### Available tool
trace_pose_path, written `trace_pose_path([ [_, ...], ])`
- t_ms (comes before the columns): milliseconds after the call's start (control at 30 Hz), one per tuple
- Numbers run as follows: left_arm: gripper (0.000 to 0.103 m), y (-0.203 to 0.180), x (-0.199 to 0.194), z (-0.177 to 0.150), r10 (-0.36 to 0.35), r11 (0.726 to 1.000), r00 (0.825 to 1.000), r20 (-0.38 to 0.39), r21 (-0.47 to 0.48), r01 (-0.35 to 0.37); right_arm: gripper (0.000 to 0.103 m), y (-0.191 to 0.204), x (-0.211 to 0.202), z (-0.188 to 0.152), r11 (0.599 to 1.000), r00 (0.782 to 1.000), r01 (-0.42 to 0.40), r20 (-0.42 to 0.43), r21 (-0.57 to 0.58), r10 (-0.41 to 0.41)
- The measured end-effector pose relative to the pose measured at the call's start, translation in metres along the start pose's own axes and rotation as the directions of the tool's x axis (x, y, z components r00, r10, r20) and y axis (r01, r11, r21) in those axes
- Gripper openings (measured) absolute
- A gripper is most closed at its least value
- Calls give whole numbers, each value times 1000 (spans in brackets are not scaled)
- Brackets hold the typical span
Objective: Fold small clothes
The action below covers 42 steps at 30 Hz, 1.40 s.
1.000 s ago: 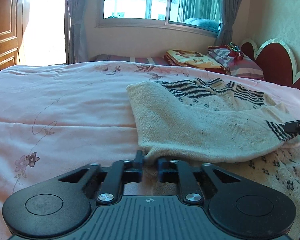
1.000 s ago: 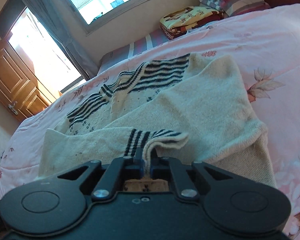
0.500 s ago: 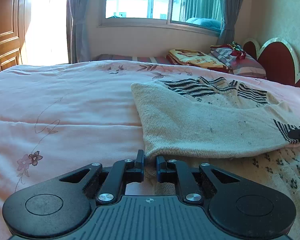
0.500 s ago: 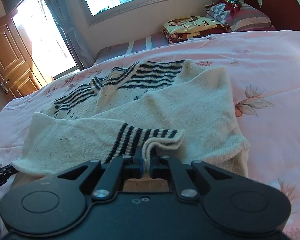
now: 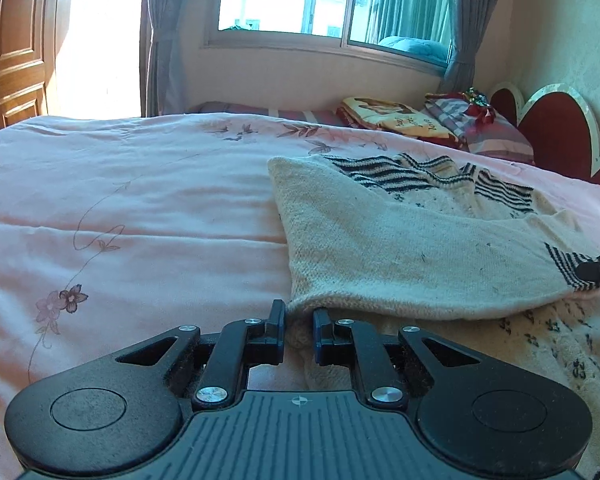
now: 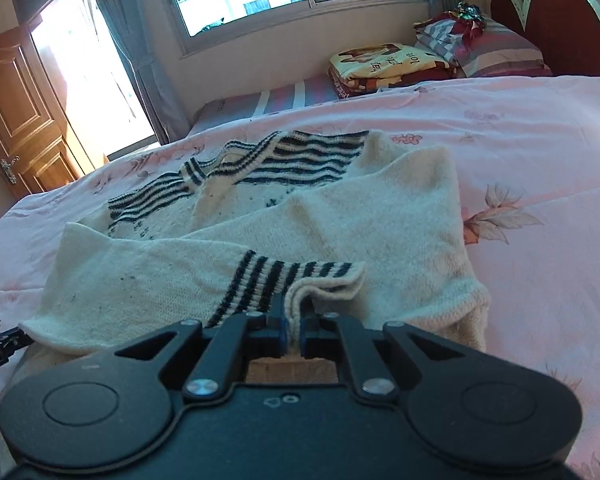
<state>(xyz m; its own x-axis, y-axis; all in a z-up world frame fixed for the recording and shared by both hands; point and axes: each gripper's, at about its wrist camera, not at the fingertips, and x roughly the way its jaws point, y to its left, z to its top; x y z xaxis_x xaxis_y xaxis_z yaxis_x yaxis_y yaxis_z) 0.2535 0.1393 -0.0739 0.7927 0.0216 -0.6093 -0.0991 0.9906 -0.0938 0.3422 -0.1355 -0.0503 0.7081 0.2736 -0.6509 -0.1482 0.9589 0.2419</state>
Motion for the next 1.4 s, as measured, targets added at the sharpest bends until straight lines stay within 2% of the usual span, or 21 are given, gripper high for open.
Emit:
trace_pose_path([
  [67, 39, 10, -13, -6, 8, 999, 1000, 14, -38, -7, 8, -2, 2, 0, 1000, 1000, -3, -9, 8, 3],
  [100, 39, 14, -22, -7, 15, 998, 999, 40, -61, -12, 8, -3, 1, -1, 1000, 1000, -6, -11, 8, 6],
  [200, 39, 20, -43, 3, -75, 987, 987, 140, -128, 93, 8, -3, 3, 0, 1000, 1000, -10, -13, -4, 10],
  [300, 39, 8, -30, 16, -182, 971, 974, 138, -128, 200, 8, -2, 4, -1, 1000, 1000, -7, -12, -7, 7],
  [333, 39, 3, -22, 19, -193, 970, 974, 118, -130, 207, 8, -2, 5, -1, 1000, 1000, -6, -12, -7, 6],
  [367, 39, -4, -8, 21, -170, 977, 984, 57, -123, 176, 8, -2, 5, -2, 1000, 1000, -5, -12, -9, 5],
  [400, 39, -8, 9, 19, -146, 983, 989, -34, -115, 142, 8, -2, 4, -1, 1000, 1000, -3, -13, -11, 3],
  [433, 37, -8, 21, 14, -168, 980, 983, -74, -118, 159, 8, -2, 2, -1, 1000, 1000, 1, -3, -11, -1],
  [467, 37, -9, 20, 11, -167, 981, 984, -55, -109, 160, 8, -2, -2, 0, 1000, 1000, 8, 13, -10, -8],
  [533, 37, -15, 19, 12, -151, 987, 986, -66, -72, 146, 8, -3, -6, 0, 1000, 999, 15, 29, -11, -15],
  [600, 37, -18, 20, 11, -142, 988, 988, -64, -69, 137, 8, -7, 2, -4, 1000, 1000, 19, -9, -17, -19],
  [800, 37, -17, 14, 20, -139, 988, 989, -57, -70, 135, 8, -10, -1, -1, 1000, 1000, 10, -9, -3, -10],
  [900, 38, -15, 2, 38, -139, 988, 990, 30, -70, 141, 23, -17, -18, 4, 999, 997, 33, 66, 28, -35],
  [967, 38, -15, 9, 54, -121, 991, 992, 41, -44, 123, 23, -29, -29, 8, 995, 990, 36, 133, 89, -48],
  [1067, 38, -19, 30, 73, -113, 993, 992, 54, -25, 114, 20, -42, -26, 17, 988, 986, 49, 149, 147, -71],
  [1233, 38, -30, 68, 92, -113, 994, 993, 42, 2, 113, 20, -41, -8, 30, 992, 989, 41, 134, 123, -57],
  [1267, 38, -32, 75, 94, -90, 996, 996, 22, 16, 90, 20, -38, -4, 32, 993, 991, 31, 124, 110, -44],
  [1300, 38, -34, 80, 96, -72, 997, 997, 10, 27, 72, 20, -34, -3, 32, 995, 992, 25, 121, 96, -36],
  [1400, 38, -35, 77, 98, -76, 996, 996, 37, 43, 74, 22, -26, -5, 30, 998, 992, 14, 121, 69, -22],
])
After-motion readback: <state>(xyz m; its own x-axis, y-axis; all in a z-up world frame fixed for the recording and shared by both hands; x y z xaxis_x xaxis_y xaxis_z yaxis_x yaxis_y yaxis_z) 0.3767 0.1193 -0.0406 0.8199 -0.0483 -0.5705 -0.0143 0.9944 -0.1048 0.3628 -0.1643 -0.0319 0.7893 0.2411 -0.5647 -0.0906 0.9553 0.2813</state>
